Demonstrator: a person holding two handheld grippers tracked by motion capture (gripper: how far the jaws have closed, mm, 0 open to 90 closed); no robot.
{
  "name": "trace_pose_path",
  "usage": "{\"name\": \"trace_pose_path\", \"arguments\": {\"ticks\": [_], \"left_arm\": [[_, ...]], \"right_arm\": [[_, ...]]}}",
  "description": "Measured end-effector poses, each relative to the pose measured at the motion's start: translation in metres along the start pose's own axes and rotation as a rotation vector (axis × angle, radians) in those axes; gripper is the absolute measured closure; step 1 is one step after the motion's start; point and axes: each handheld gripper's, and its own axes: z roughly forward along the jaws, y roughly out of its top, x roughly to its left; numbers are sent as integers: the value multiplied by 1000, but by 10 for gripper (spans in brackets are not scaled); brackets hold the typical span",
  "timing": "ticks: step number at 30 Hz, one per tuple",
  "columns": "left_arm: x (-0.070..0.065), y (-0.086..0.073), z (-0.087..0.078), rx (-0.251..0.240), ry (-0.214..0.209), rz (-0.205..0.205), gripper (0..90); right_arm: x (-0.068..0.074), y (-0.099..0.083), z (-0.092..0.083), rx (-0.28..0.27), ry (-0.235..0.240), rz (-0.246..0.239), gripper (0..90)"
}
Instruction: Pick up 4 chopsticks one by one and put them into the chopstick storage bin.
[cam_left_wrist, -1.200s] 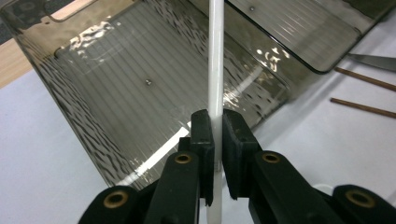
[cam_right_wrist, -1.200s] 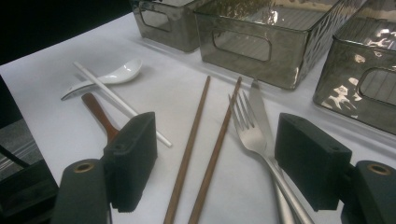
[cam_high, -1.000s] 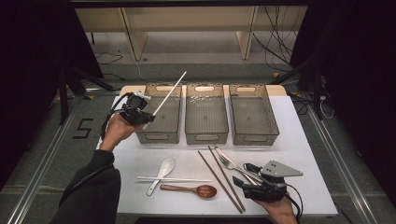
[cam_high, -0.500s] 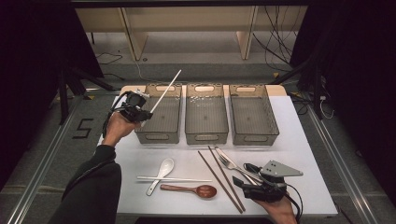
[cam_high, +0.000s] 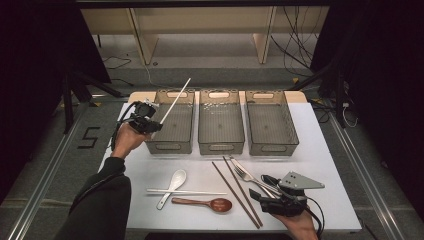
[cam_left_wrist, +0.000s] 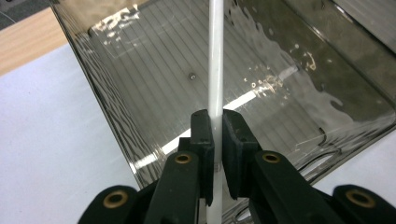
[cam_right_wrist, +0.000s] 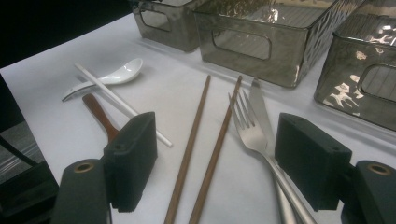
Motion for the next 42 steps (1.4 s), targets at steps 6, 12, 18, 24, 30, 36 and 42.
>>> {"name": "trace_pose_path", "arguments": {"ticks": [6, 12, 18, 24, 30, 36, 42], "left_arm": [[1, -4, 4, 16, -6, -29, 831], [0, -5, 6, 46, -7, -51, 818], [-5, -2, 1, 56, -16, -69, 577], [-17, -1, -13, 48, -35, -48, 410], [-34, -5, -31, 15, -73, -10, 301], [-54, -16, -40, 13, -94, 32, 266], [-71, -31, -39, 17, -124, 59, 262]], "right_arm": [[0, 0, 0, -1, -1, 2, 305], [0, 0, 0, 0, -1, 6, 305], [-1, 0, -1, -4, -2, 8, 305], [-2, 0, -1, -6, -4, 9, 305], [-1, 1, -1, -6, -4, 8, 304], [-1, 1, -1, -6, -5, 8, 304], [-1, 1, -1, -7, -7, 5, 304]]}}
